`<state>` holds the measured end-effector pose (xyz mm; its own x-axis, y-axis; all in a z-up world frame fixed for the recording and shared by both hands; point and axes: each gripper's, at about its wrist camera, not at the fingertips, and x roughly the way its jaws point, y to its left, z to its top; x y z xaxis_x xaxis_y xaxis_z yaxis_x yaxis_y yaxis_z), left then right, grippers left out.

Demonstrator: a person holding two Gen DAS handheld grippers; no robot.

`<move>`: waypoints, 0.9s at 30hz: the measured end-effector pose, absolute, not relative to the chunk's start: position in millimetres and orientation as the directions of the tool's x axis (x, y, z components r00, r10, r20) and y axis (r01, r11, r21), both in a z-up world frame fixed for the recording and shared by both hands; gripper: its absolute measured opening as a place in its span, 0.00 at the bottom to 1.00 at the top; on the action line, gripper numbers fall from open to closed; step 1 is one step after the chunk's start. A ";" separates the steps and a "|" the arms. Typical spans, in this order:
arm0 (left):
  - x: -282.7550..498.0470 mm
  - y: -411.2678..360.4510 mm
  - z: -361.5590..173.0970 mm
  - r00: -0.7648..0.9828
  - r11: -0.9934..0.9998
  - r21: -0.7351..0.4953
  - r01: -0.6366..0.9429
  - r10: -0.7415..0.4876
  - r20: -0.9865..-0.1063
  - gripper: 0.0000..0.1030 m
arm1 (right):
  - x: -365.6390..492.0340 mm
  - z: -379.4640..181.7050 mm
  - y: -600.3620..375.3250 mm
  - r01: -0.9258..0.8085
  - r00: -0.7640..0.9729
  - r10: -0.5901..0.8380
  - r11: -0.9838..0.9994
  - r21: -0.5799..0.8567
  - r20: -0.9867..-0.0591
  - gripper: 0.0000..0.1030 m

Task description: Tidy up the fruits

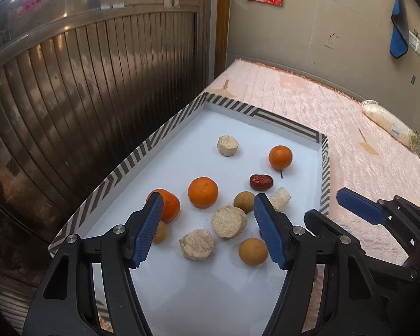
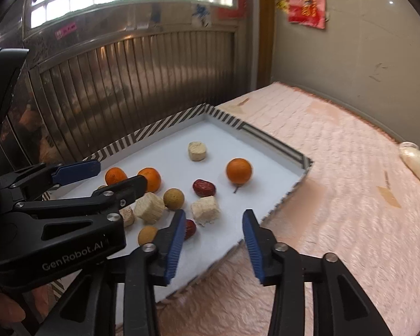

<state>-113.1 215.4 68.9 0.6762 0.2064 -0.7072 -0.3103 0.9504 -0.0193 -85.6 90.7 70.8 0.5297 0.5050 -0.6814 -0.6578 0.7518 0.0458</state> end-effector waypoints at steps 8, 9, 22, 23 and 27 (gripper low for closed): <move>-137.0 205.2 77.8 0.713 0.948 -0.023 -0.318 0.223 -0.665 0.66 | -100.4 75.6 68.6 -0.624 0.546 0.523 0.775 0.099 -0.654 0.44; -139.4 204.0 78.7 0.715 0.948 -0.020 -0.319 0.226 -0.662 0.66 | -102.7 77.2 64.5 -0.621 0.550 0.526 0.777 0.104 -0.649 0.45; -154.9 183.6 86.7 0.730 0.951 0.022 -0.310 0.253 -0.635 0.66 | -118.6 84.8 38.0 -0.598 0.564 0.537 0.789 0.137 -0.627 0.48; -155.2 183.0 87.0 0.731 0.950 0.021 -0.310 0.253 -0.634 0.66 | -118.7 85.1 37.5 -0.595 0.566 0.535 0.792 0.138 -0.627 0.48; -157.3 184.0 87.0 0.729 0.947 0.020 -0.321 0.260 -0.633 0.66 | -119.1 85.6 35.3 -0.582 0.575 0.526 0.801 0.138 -0.627 0.49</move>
<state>-157.3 184.0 87.0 0.7292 0.2601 -0.6329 -0.3206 0.9470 0.0198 -119.1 35.3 85.6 0.5753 0.5258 -0.6265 -0.5818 0.8015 0.1384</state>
